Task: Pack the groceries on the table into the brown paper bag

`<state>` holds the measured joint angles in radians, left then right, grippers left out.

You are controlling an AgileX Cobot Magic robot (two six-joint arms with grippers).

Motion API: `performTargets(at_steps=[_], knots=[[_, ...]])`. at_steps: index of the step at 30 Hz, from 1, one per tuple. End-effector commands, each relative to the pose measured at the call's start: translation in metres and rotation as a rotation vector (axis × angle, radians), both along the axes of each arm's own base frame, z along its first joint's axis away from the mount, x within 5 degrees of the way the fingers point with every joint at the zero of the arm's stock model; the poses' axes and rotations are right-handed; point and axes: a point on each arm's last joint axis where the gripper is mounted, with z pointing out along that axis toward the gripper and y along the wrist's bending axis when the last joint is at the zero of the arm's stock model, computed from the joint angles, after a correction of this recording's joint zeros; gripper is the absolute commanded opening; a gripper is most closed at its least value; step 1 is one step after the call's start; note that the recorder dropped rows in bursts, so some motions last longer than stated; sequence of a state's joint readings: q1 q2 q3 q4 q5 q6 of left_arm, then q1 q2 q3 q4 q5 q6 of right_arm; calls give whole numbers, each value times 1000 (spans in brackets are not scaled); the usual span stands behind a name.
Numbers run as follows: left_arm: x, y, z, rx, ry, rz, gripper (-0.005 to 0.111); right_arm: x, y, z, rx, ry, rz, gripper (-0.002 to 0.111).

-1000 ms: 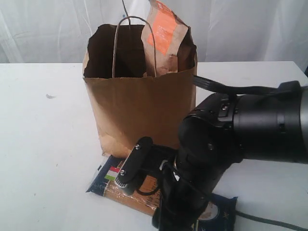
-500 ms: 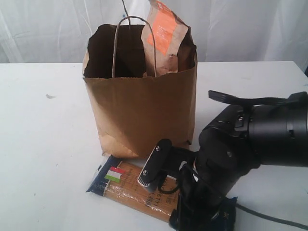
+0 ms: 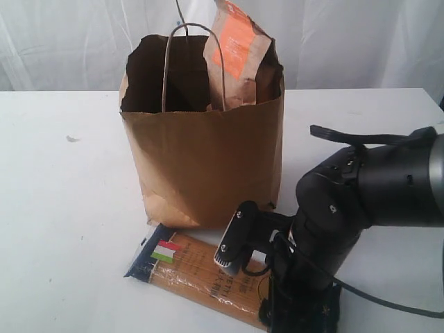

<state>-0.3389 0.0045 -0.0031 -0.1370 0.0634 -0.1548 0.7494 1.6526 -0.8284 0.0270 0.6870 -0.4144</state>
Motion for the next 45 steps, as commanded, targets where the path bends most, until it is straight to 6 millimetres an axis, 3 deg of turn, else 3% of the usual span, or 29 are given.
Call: performTargets(at_steps=[1,4,6,13,21,29,39,45], knots=[[0,0,0,-14,0,1,0,2,2,-15,-14,35,11,76],[0,0,0,-14,0,1,0,2,2,-20,-24,46,11,75],[0,0,0,-14,0,1,0,3,2,-24,-32,55,11,69],[0,0,0,-14,0,1,0,2,-1,-25,-64,70,-135,-1],[0,0,0,-14,0,1,0,-14,-19,-26,-205,168,-240,0],[0,0,0,-14,0,1,0,-30,-47,-12,-299,113,-348,0],[0,0,0,-14,0,1,0,-31,-86,23,-420,64,-467,0],[0,0,0,-14,0,1,0,-24,-108,32,-453,44,-546,0]])
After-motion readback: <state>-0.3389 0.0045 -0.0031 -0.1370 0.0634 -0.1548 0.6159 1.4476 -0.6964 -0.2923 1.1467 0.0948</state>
